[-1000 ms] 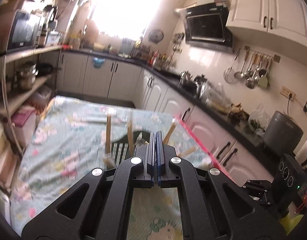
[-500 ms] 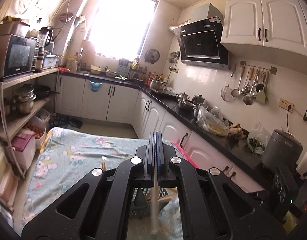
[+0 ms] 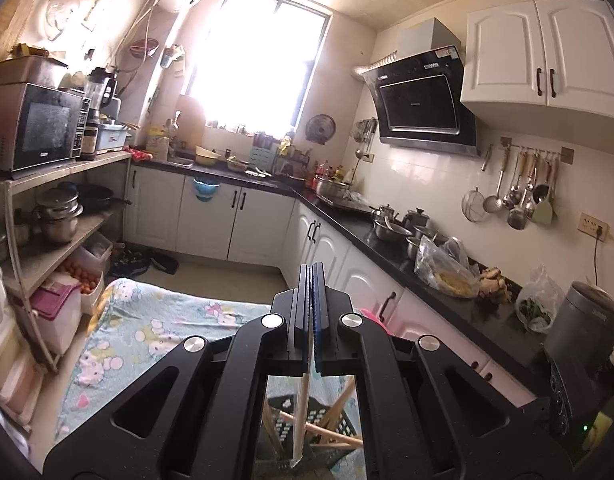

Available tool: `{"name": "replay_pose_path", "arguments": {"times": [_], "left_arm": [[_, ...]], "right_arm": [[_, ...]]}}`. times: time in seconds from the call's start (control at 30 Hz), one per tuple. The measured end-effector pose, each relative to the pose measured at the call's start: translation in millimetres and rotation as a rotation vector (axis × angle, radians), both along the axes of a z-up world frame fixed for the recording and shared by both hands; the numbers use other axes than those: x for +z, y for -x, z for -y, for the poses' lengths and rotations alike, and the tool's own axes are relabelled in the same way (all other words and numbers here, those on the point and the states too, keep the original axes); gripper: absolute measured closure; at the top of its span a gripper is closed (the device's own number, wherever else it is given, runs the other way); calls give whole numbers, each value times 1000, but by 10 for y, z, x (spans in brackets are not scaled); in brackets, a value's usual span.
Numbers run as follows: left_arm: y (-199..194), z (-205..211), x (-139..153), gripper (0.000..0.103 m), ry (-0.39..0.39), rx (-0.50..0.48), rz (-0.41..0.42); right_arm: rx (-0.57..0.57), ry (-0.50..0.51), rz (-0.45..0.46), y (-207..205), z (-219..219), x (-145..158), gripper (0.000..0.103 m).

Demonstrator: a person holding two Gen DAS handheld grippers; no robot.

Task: Organize utensils
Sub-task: 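Lift the chopstick with the left tool and lower it into the caddy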

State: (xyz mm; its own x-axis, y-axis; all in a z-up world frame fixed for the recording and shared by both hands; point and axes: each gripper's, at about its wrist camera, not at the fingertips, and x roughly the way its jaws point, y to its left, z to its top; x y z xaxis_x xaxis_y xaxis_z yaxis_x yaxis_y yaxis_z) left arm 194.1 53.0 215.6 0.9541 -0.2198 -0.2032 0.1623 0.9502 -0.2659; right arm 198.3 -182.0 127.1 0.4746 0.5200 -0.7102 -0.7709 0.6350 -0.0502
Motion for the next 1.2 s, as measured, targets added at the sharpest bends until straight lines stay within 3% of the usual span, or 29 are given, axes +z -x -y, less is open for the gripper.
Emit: {"name": "replay_pose_path", "arguments": {"times": [0.3, 0.57, 0.73, 0.87, 1.2], "left_arm": [[-172, -49, -41, 103, -11, 31, 27], [-331, -64, -184, 103, -3, 18, 5], [-418, -56, -280, 103, 2, 10, -21], [-451, -47, -368, 103, 8, -8, -34], [-378, -23, -374, 103, 70, -69, -51]], "right_arm": [[29, 90, -119, -298, -33, 89, 97], [55, 162, -139, -429, -222, 71, 97], [52, 118, -121, -476, -277, 127, 96], [29, 64, -110, -545, -232, 159, 77], [-20, -35, -104, -620, -99, 215, 73]]}}
